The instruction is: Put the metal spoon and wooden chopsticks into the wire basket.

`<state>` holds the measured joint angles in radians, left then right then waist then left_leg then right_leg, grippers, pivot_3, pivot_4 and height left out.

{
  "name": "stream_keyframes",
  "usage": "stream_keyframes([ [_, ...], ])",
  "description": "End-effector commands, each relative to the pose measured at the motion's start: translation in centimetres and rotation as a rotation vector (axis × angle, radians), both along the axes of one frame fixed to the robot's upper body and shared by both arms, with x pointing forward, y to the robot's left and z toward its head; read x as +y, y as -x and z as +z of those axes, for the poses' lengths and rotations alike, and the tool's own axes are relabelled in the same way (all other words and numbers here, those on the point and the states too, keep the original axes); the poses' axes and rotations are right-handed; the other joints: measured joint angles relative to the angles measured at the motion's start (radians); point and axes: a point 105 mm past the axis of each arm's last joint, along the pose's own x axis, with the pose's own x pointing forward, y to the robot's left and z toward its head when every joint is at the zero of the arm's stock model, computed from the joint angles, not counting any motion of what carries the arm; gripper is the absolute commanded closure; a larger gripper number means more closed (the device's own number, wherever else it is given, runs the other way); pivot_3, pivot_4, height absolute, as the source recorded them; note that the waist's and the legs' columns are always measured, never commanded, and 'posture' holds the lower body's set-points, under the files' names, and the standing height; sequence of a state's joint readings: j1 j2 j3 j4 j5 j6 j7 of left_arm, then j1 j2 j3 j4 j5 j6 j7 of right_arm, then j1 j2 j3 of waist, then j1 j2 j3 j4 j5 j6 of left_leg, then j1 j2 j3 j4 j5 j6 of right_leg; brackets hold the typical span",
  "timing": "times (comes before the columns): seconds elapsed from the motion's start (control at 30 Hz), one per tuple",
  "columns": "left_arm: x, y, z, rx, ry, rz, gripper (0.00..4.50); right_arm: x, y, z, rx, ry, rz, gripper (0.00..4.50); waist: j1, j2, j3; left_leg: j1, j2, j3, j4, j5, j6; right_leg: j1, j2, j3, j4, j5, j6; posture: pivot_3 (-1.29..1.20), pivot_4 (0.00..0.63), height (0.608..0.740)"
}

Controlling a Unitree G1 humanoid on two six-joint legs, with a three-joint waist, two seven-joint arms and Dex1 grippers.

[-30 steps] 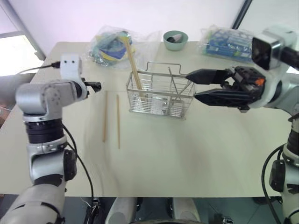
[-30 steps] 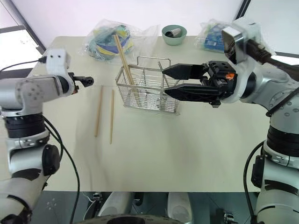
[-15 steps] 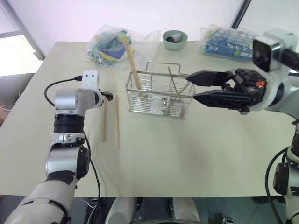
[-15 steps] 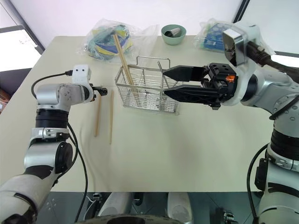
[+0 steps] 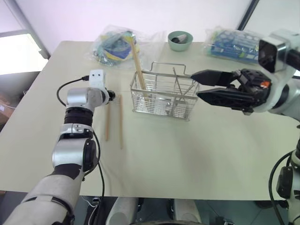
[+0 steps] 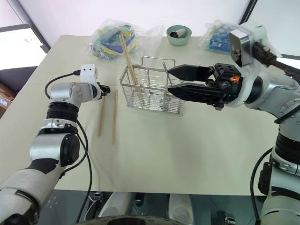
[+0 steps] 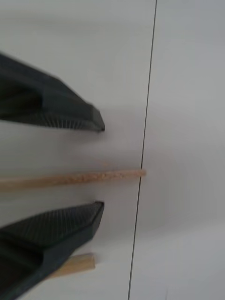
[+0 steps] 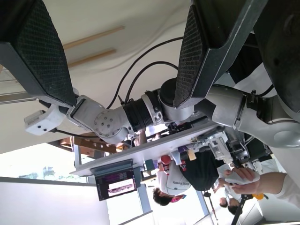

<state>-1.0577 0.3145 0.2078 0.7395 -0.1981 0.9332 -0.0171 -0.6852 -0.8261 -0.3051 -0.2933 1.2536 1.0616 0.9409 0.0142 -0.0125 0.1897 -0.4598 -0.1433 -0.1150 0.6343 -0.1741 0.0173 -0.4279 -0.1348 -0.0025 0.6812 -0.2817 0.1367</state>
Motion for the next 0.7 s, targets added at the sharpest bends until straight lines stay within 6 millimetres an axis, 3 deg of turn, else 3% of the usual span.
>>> stream_keyframes([
  [0.03,-0.1,-0.3,0.6,-0.013,0.014,0.01,3.95,-0.5,0.4,1.1,-0.055,-0.029,-0.015,1.1,0.0,0.0,0.0,0.0,0.0,0.0,0.0,0.0,0.0,0.0,0.0,0.0,0.0,0.0,0.0,0.0,0.15,0.697],
  [0.07,0.3,-0.4,1.0,-0.029,0.0,0.024,4.47,-0.5,0.2,1.1,-0.055,-0.033,-0.02,1.1,0.0,0.0,0.0,0.0,0.0,0.0,0.001,0.0,0.0,0.0,0.0,0.0,0.0,0.0,0.001,0.0,0.15,0.697],
  [0.27,1.9,-1.0,2.6,-0.095,-0.038,0.091,4.47,-0.4,-0.3,1.2,-0.06,-0.057,-0.031,1.1,-0.005,0.0,0.0,-0.001,0.0,0.0,0.001,0.0,0.0,0.0,0.0,0.0,0.0,0.001,0.001,0.0,0.15,0.697],
  [0.37,3.0,-1.7,5.1,-0.223,-0.068,0.143,4.47,-0.4,-0.5,1.4,-0.065,-0.066,-0.037,1.1,-0.006,0.0,0.0,-0.001,0.0,0.0,0.001,0.0,0.0,-0.001,0.001,0.0,0.0,0.001,0.001,0.0,0.15,0.697],
  [0.5,5.3,-2.0,13.2,-0.628,-0.002,0.286,4.47,-0.8,-0.7,1.5,-0.066,-0.062,-0.055,1.1,-0.004,-0.003,0.002,-0.002,0.0,0.0,0.001,0.0,0.0,-0.002,0.001,0.0,0.0,0.001,0.0,0.0,0.15,0.697],
  [0.53,4.7,-1.4,17.3,-0.814,0.144,0.238,4.47,-0.9,-0.7,1.6,-0.065,-0.06,-0.061,1.1,-0.003,-0.003,0.002,-0.002,0.0,0.0,0.001,0.0,0.0,-0.002,0.001,0.0,0.0,0.001,0.0,0.0,0.15,0.697],
  [0.6,4.2,0.5,22.6,-1.062,0.295,0.16,4.47,-1.0,-0.7,1.7,-0.064,-0.058,-0.07,1.1,-0.003,-0.004,0.002,-0.004,0.0,0.0,0.002,0.0,0.0,-0.003,0.001,-0.001,0.0,0.001,0.0,0.0,0.15,0.697],
  [0.7,3.9,2.3,26.0,-1.197,0.421,0.095,4.47,-1.0,-0.9,1.4,-0.063,-0.049,-0.09,1.1,-0.002,-0.004,0.002,-0.006,0.0,0.0,0.005,-0.001,0.001,-0.003,0.001,-0.001,-0.001,0.001,0.0,0.0,0.15,0.697],
])
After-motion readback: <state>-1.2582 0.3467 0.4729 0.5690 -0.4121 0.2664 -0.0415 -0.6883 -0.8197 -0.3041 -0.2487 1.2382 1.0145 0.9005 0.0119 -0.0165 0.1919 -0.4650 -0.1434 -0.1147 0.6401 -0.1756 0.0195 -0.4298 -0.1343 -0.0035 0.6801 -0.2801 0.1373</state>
